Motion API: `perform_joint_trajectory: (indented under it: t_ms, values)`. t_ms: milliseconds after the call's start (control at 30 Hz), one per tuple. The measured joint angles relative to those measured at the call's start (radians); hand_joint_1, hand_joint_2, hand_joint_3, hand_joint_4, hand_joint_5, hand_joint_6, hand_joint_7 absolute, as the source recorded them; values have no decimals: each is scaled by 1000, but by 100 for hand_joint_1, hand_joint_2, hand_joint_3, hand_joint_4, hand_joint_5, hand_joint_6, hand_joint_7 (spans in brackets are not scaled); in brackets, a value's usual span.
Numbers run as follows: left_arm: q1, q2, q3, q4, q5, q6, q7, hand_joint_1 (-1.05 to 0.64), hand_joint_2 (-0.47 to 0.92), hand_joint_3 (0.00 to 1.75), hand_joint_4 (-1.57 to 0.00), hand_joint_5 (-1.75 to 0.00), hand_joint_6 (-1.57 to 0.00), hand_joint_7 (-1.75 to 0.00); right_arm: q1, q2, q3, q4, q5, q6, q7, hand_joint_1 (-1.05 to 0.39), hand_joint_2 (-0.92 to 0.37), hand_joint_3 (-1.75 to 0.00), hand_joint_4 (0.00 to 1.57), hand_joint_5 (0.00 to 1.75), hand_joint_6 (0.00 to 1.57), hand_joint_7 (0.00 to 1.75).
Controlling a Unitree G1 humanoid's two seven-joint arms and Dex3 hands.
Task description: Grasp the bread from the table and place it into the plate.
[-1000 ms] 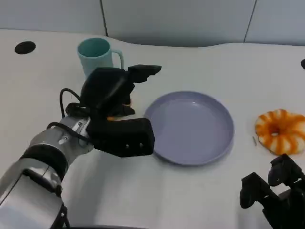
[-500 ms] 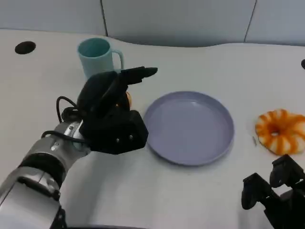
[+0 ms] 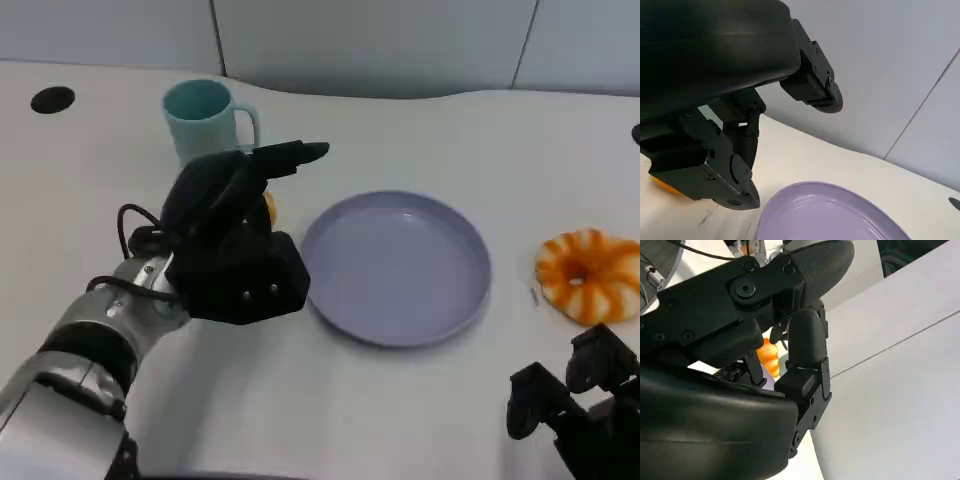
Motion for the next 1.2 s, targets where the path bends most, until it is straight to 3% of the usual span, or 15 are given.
perform_joint_trajectory:
  t_ms: [233,267,333,367,400,467,700,1200]
  values:
    - [0,-1,3,0,0,0,0,43,65,0,-96,-122,-146,0,0,0,0,0,0,-5,0,-48,-87,0,78,175,63,175]
    - [0,-1,4,0,0,0,0,34,72,3,-80,-140,-141,-1,0,0,0,0,0,-5,0,-47,-87,0,79,175,63,175]
    - [20,-17,81,-5,-114,-12,-127,30,77,6,-65,-153,-135,0,-8,0,-1,11,0,-6,1,-46,-87,0,79,175,63,175]
    - [37,-31,129,-8,-182,-14,-208,-14,86,45,-39,-166,-107,0,-15,0,-1,19,0,-6,1,-45,-88,0,77,175,62,175]
    - [51,-48,178,-10,-254,3,-297,-29,89,58,-30,-170,-96,0,-19,0,-2,25,0,-6,1,-45,-88,0,77,175,62,175]
    - [54,-79,286,-7,-397,143,-485,-42,91,70,-22,-174,-88,0,-26,1,0,28,0,-6,1,-45,-88,0,77,175,61,175]
    - [53,-91,659,-6,-873,724,-1056,-47,92,89,-20,-175,-89,-3,-44,-6,-12,39,-15,-6,-18,-44,-88,0,78,175,63,175]
    - [53,-90,691,-44,-894,781,-1102,-46,92,91,-16,-175,-87,-8,-58,-14,-34,54,-37,-6,-40,-45,-88,0,79,175,62,175]
